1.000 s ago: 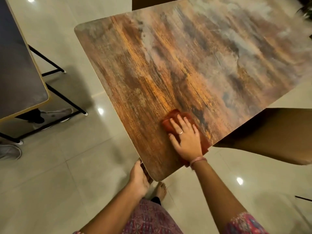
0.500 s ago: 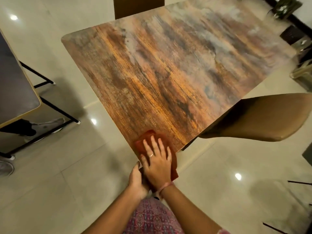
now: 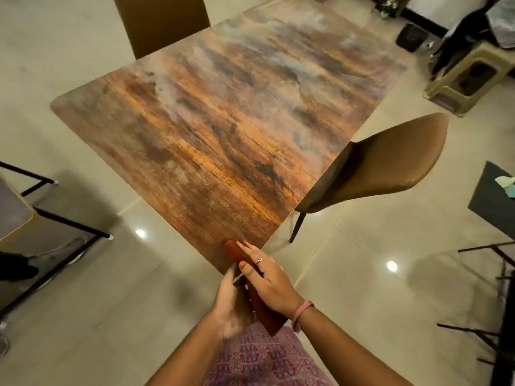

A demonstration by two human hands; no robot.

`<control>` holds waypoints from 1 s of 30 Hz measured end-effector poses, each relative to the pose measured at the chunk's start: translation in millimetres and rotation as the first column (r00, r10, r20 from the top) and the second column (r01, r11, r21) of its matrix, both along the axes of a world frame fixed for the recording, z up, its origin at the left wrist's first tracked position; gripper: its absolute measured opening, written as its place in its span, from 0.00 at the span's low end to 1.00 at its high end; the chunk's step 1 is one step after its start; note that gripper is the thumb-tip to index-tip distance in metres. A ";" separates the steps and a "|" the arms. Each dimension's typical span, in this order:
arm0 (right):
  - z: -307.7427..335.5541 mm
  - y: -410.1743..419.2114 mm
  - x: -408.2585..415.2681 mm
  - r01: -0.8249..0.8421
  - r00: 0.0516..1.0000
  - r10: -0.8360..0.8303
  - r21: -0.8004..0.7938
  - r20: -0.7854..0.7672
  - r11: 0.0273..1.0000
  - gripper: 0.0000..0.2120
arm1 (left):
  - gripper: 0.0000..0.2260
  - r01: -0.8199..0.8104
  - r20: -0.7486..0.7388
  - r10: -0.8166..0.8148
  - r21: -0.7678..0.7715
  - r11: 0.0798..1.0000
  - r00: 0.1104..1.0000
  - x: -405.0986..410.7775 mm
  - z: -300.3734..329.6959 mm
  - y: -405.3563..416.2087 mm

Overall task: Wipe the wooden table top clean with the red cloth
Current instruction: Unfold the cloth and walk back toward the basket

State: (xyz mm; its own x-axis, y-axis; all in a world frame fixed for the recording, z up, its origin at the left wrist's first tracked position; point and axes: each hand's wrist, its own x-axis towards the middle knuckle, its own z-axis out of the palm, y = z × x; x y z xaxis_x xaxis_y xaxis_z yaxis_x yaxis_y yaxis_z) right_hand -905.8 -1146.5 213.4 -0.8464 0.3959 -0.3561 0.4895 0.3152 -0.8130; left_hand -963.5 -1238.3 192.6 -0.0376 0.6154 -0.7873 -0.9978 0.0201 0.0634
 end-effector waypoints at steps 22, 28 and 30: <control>55.0 110.0 133.7 0.557 0.263 -0.956 -0.830 0.133 0.037 0.15 | 0.26 0.701 -0.557 -0.622 -0.098 0.707 0.550 57.3 49.0 158.3; 52.0 169.5 190.6 0.519 0.238 -0.948 -0.853 0.213 -0.061 0.27 | 0.23 0.822 -0.585 -0.706 -0.114 0.558 0.398 91.6 60.1 234.7; 53.9 197.1 213.9 0.527 0.283 -0.926 -0.847 0.251 -0.069 0.18 | 0.21 0.840 -0.587 -0.720 -0.120 0.530 0.370 106.4 60.4 267.3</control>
